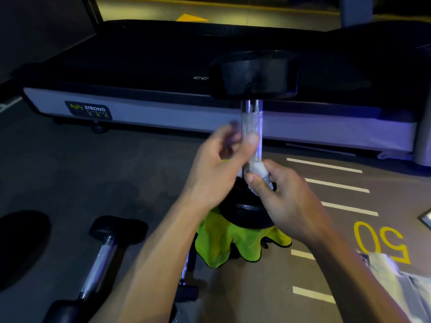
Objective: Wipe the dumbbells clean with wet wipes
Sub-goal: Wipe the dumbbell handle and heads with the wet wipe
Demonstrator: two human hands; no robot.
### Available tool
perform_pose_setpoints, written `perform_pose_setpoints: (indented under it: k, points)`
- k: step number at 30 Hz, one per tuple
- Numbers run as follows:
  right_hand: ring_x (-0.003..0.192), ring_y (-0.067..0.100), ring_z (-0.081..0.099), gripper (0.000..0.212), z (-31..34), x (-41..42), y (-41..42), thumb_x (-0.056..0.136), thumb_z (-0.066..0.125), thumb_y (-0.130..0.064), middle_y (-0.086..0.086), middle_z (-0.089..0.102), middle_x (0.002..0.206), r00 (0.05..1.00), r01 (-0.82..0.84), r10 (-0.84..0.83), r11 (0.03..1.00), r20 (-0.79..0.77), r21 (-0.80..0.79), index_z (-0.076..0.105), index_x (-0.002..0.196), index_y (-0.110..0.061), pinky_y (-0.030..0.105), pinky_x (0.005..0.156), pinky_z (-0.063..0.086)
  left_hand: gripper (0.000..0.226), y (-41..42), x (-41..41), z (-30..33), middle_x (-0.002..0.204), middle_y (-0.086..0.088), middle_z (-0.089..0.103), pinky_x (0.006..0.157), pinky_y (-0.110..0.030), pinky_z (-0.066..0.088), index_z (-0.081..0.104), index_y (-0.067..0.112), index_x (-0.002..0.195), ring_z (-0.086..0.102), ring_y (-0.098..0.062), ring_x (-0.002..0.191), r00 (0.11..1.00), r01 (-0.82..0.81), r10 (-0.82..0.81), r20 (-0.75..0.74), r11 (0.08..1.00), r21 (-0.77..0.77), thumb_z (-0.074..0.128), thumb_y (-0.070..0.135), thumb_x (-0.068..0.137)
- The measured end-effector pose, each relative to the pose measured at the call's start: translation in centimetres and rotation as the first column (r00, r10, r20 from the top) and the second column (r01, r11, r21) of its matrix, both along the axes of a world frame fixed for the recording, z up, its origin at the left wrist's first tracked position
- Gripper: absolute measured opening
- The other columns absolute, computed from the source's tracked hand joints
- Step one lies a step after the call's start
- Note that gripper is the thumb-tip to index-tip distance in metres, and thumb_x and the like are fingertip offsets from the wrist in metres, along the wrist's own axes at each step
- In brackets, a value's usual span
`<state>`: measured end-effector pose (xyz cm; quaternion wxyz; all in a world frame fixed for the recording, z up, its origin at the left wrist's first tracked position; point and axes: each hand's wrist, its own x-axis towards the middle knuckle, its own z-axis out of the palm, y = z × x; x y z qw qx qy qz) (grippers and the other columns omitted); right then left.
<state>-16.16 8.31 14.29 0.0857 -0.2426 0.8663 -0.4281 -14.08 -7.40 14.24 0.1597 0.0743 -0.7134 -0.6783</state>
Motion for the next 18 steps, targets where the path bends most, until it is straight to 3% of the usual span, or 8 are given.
perform_pose_setpoints:
  k: [2,4,6,9,12,15,18]
  points:
    - [0.077,0.014,0.062,0.012,-0.1,0.1,-0.1,0.104,0.054,-0.037,-0.004,0.069,0.080,1.000,-0.019,0.019,1.000,-0.024,-0.003,0.064,0.102,-0.031,0.040,0.074,0.051,0.033,0.5,0.5,-1.2,0.113,-0.002,0.079,0.095,-0.032,0.058,0.071,0.023,0.121,0.075,-0.013,0.106,0.998,0.048,-0.047,0.045,0.999,-0.018,0.073,0.043,0.095]
    - [0.076,0.019,0.061,0.016,-0.2,0.5,-0.2,0.107,0.050,-0.031,-0.001,0.068,0.082,0.999,-0.040,0.039,0.999,-0.037,-0.019,0.065,0.111,-0.026,0.045,0.076,0.051,0.018,0.6,0.8,-1.3,0.110,-0.003,0.081,0.090,-0.029,0.059,0.072,0.019,0.115,0.076,-0.014,0.100,0.999,0.015,-0.016,0.043,1.000,0.026,0.064,0.030,0.103]
    - [0.082,0.016,0.063,0.020,-0.5,1.1,-0.1,0.109,0.047,-0.025,-0.002,0.070,0.091,0.999,-0.040,0.040,0.995,-0.009,-0.088,0.065,0.118,-0.027,0.044,0.082,0.053,0.022,0.3,0.9,-1.1,0.110,-0.004,0.081,0.092,-0.029,0.060,0.071,0.013,0.118,0.077,-0.017,0.100,0.999,0.002,-0.005,0.050,0.997,0.076,0.059,0.026,0.105]
    - [0.109,0.009,0.067,0.033,-0.7,2.0,-0.2,0.111,0.045,-0.020,-0.010,0.074,0.117,0.999,-0.001,0.009,0.974,0.032,-0.228,0.064,0.132,-0.038,0.044,0.100,0.054,0.025,-0.1,1.4,-0.8,0.109,-0.004,0.081,0.096,-0.034,0.061,0.072,0.014,0.115,0.078,-0.023,0.102,0.998,-0.014,0.007,0.063,0.993,0.114,0.054,0.029,0.106]
    - [0.121,0.000,0.065,0.035,-1.1,2.7,-0.4,0.110,0.045,-0.025,-0.023,0.072,0.126,0.998,0.051,-0.031,0.935,0.062,-0.350,0.066,0.135,-0.038,0.037,0.105,0.053,0.032,-0.4,1.5,-0.8,0.099,-0.005,0.082,0.090,-0.027,0.060,0.074,0.010,0.108,0.076,-0.016,0.093,0.997,-0.077,0.072,0.039,0.987,0.143,0.051,0.032,0.107]
    - [0.110,0.006,0.073,0.028,-1.1,2.9,-0.2,0.110,0.049,-0.021,-0.014,0.078,0.115,0.984,0.147,-0.068,0.840,0.167,-0.522,0.072,0.125,-0.028,0.028,0.096,0.057,0.041,-0.8,1.7,-0.8,0.097,-0.011,0.081,0.091,-0.028,0.060,0.073,0.010,0.108,0.076,-0.017,0.093,0.997,-0.079,0.072,0.037,0.972,0.223,0.052,0.043,0.096]
    - [0.097,0.007,0.075,0.031,-1.1,3.4,-0.1,0.108,0.044,-0.018,-0.012,0.080,0.107,0.966,0.235,-0.118,0.770,0.229,-0.593,0.073,0.120,-0.024,0.020,0.083,0.058,0.045,-2.2,2.3,-1.1,0.094,-0.008,0.079,0.092,-0.030,0.061,0.072,0.011,0.109,0.074,-0.017,0.092,0.998,-0.063,0.053,0.044,0.964,0.258,0.051,0.048,0.093]
